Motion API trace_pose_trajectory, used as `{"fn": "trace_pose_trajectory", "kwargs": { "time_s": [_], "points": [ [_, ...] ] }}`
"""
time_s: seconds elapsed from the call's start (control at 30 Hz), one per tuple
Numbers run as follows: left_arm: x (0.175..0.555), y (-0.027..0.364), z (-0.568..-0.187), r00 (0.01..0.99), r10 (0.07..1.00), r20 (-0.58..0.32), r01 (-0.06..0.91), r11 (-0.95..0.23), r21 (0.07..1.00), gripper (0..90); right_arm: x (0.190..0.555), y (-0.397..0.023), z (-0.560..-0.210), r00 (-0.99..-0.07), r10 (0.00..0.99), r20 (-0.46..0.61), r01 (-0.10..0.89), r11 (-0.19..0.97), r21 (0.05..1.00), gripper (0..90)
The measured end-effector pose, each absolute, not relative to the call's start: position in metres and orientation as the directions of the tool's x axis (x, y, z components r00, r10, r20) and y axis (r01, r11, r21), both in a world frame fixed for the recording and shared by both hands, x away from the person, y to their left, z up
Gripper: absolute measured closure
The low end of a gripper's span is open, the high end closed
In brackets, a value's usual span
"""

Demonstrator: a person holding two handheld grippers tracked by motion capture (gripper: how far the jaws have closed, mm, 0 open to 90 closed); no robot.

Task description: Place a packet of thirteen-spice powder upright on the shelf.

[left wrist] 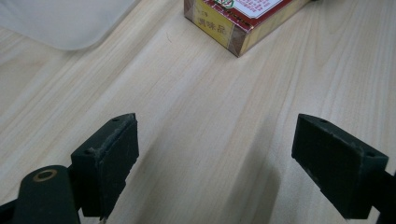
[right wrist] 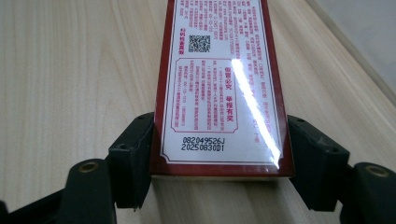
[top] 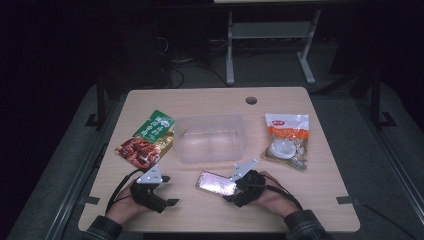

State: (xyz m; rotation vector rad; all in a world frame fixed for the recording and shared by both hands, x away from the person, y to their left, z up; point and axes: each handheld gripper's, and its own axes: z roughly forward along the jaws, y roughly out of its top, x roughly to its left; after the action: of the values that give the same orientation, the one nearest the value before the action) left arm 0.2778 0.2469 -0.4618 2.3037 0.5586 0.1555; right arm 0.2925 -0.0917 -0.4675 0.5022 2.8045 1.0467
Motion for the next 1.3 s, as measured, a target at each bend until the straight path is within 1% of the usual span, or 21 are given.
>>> {"fn": "trace_pose_trajectory", "kwargs": {
  "time_s": [0.27,0.4,0.5,0.67,0.8,0.87,0.97,1.0,1.13,1.3],
  "points": [
    [0.278,0.247,-0.461,0.899,0.435,-0.053,0.343,-0.624,0.702,14.5,0.292,-0.093,-0.468,-0.941,0.338,0.020,0.266,0.702,0.661,31.6],
    [0.278,0.247,-0.460,0.899,0.435,-0.051,0.340,-0.619,0.708,14.5,0.293,-0.095,-0.465,-0.941,0.334,0.052,0.283,0.695,0.661,31.7],
    [0.277,0.246,-0.460,0.901,0.431,-0.055,0.340,-0.620,0.707,14.4,0.292,-0.097,-0.460,-0.948,0.315,0.047,0.264,0.694,0.670,31.7],
    [0.277,0.246,-0.457,0.911,0.408,-0.057,0.320,-0.615,0.721,14.4,0.290,-0.102,-0.451,-0.950,0.301,0.083,0.270,0.662,0.700,31.8],
    [0.277,0.244,-0.455,0.918,0.393,-0.053,0.302,-0.607,0.735,14.4,0.290,-0.105,-0.447,-0.956,0.282,0.076,0.251,0.659,0.709,31.8],
    [0.278,0.242,-0.452,0.923,0.382,-0.051,0.289,-0.598,0.748,14.4,0.289,-0.106,-0.445,-0.956,0.275,0.100,0.260,0.641,0.722,31.7],
    [0.280,0.239,-0.448,0.930,0.364,-0.045,0.268,-0.591,0.761,14.3,0.289,-0.107,-0.444,-0.960,0.262,0.097,0.249,0.645,0.723,31.7],
    [0.281,0.237,-0.447,0.934,0.355,-0.046,0.260,-0.584,0.769,14.3,0.290,-0.108,-0.444,-0.965,0.251,0.077,0.228,0.658,0.718,31.7],
    [0.285,0.229,-0.443,0.942,0.331,-0.062,0.250,-0.564,0.787,13.4,0.288,-0.108,-0.442,-0.965,0.244,0.091,0.232,0.647,0.727,31.7],
    [0.289,0.221,-0.439,0.955,0.290,-0.061,0.222,-0.563,0.796,12.7,0.289,-0.109,-0.439,-0.968,0.235,0.092,0.226,0.642,0.733,31.8]
  ]
}}
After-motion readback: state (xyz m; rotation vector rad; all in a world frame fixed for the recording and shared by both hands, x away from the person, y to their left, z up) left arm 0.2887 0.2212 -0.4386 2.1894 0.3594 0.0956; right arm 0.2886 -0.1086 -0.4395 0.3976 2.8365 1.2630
